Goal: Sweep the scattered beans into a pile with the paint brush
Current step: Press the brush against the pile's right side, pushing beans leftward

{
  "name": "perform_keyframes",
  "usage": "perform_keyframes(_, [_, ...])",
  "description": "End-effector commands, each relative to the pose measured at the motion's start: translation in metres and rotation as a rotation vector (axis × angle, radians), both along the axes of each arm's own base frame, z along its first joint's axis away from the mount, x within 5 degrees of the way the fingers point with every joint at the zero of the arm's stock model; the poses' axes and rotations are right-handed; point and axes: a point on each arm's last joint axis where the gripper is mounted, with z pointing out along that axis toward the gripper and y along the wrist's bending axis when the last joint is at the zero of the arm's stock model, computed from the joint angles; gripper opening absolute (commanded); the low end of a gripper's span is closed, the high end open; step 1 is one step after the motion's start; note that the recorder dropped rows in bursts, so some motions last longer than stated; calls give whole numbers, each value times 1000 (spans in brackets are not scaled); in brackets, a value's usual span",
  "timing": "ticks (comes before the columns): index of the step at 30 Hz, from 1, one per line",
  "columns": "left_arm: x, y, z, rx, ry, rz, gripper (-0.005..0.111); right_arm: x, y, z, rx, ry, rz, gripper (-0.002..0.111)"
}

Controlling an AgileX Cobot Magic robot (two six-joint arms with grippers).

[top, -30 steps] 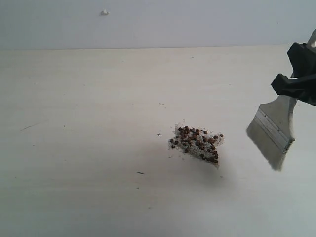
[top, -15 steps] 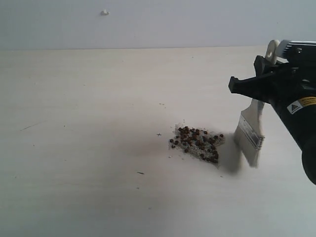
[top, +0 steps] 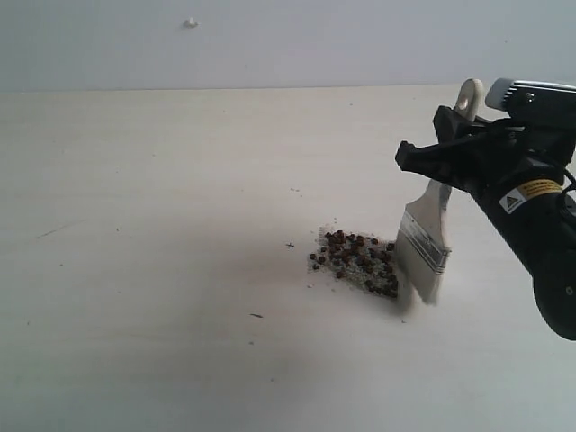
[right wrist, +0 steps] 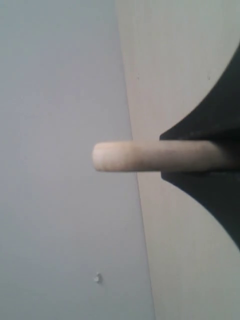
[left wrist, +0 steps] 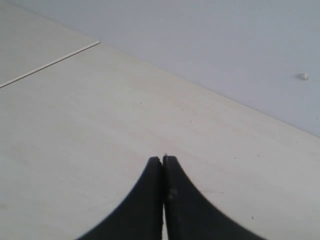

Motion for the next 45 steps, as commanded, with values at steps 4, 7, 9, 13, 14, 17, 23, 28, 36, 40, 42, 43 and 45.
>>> perform_keyframes(4, [-1,0,-1,-4,1,7,0,5,8,4,4,-17,52,0])
perform_keyframes(7, [-1,0,-1,-4,1,7,0,4,8,6,-24,-24,58,0])
perform_keyframes(9, [-1,0,-1,-4,1,7,0,3,8,10,-21,-26,59,0])
perform_keyframes(13, [-1,0,-1,-4,1,7,0,2,7,22,-23,-64,57,0])
perform_keyframes(14, [-1,0,-1,-4,1,7,0,1,7,25,-22,-70,59,0])
perform_keyframes(17, [-1,0,-1,-4,1,7,0,-1,6,34,-12,-91,60,0])
perform_keyframes(23, [-1,0,-1,-4,1,7,0,1,0,31,-89,-86,-7,0])
perform_keyframes(28, [-1,0,-1,-4,1,7,0,4,-4,18,-135,-61,-63,0])
perform_keyframes(36, [-1,0,-1,-4,1,7,0,9,-1,1,-136,-35,-54,0])
perform_keyframes(40, [-1,0,-1,-4,1,7,0,9,5,-4,-104,-35,7,0])
perform_keyframes(42, [-1,0,-1,-4,1,7,0,11,6,-5,-90,-33,10,0])
perform_keyframes(43, [-1,0,-1,-4,1,7,0,12,7,-4,-89,-34,10,0])
perform_keyframes(45, [-1,0,-1,-4,1,7,0,13,11,-4,-93,-33,42,0])
